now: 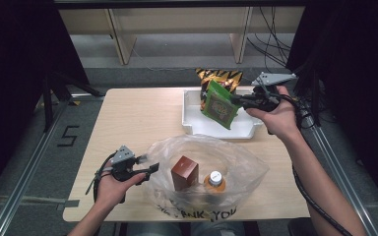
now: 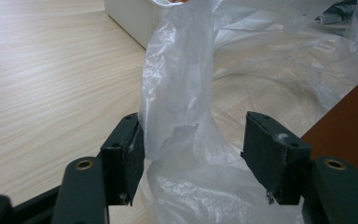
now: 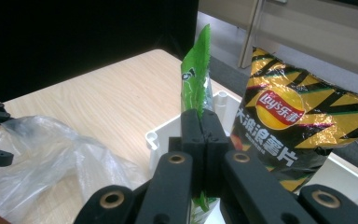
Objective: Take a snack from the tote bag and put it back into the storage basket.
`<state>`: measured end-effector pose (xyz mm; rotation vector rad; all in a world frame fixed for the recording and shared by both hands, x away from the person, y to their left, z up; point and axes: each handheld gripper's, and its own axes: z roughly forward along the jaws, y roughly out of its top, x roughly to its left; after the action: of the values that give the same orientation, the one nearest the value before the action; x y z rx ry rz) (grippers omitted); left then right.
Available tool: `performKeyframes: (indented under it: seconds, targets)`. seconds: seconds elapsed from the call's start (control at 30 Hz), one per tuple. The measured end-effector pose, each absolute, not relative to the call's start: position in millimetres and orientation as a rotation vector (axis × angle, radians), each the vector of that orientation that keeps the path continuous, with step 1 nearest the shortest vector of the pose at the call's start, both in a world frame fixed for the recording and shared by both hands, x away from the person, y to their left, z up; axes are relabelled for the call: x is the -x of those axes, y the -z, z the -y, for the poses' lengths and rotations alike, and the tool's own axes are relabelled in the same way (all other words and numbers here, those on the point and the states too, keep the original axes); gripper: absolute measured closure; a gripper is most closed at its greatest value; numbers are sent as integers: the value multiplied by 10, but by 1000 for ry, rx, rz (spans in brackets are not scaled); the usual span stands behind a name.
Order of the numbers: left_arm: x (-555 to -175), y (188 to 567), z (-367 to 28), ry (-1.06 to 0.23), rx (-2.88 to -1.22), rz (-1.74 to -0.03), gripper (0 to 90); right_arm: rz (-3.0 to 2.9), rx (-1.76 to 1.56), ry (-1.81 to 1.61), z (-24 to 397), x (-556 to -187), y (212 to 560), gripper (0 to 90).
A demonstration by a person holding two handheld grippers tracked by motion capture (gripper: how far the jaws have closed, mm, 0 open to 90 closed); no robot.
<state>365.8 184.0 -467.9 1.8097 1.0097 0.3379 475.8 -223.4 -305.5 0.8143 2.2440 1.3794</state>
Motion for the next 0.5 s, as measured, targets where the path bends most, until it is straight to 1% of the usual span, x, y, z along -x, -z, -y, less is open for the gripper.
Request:
performKeyframes:
  seconds: [0.5]
  targets:
    - [-3655, 4683, -1842, -335, -1806, -1013, 387, -2259, -874, -1344, 2168, -4996, 3204, 900]
